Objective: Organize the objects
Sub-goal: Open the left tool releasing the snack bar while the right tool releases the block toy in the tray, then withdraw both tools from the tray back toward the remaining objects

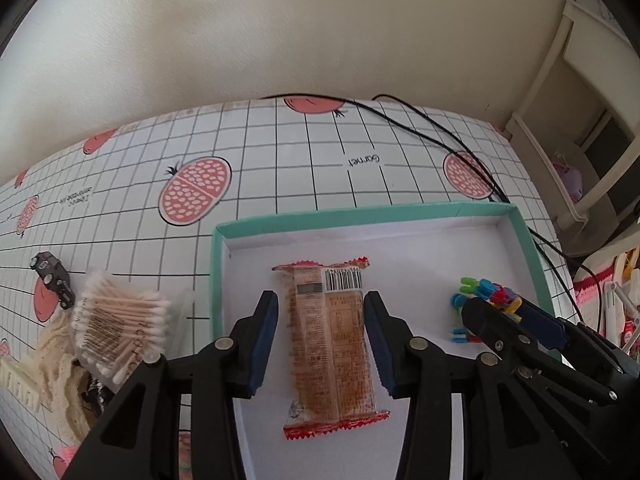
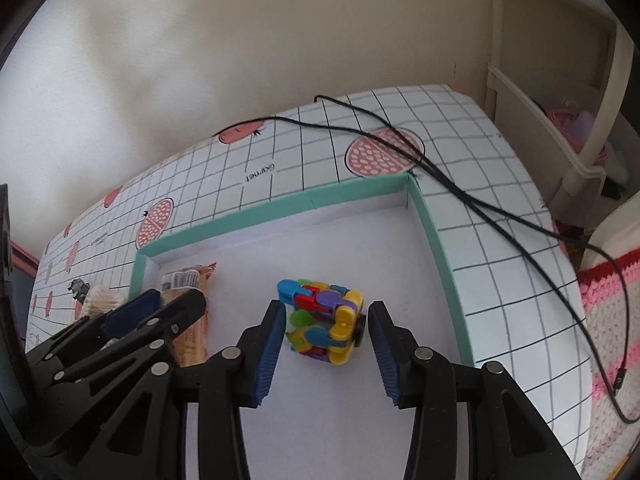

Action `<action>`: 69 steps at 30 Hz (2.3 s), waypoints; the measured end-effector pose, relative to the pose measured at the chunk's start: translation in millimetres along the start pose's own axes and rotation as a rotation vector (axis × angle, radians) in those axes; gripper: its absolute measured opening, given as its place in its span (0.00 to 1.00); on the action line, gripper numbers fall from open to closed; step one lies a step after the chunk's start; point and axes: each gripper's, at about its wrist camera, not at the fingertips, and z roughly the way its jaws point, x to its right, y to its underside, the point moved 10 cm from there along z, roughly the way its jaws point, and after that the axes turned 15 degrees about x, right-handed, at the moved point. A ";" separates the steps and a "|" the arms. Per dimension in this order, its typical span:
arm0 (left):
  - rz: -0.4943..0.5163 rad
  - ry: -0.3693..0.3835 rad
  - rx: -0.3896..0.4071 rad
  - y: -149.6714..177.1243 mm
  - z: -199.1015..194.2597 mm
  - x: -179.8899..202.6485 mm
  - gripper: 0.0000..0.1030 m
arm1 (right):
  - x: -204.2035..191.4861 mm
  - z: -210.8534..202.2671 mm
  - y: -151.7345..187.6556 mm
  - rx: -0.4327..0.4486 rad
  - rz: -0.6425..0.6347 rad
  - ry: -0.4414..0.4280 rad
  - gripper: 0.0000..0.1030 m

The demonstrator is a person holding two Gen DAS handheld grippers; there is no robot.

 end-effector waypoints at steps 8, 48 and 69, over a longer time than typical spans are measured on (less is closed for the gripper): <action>-0.030 -0.011 0.040 -10.4 -18.8 -7.0 0.45 | 0.4 -18.5 -9.3 0.026 -0.005 -0.006 0.47; -0.184 -0.112 0.200 -22.3 -53.2 -73.7 1.00 | -4.9 -26.6 -9.3 0.079 -0.053 0.004 1.00; -0.272 -0.135 0.275 -0.3 -184.5 -169.5 1.00 | -69.5 -125.1 -18.5 0.169 -0.083 -0.071 1.00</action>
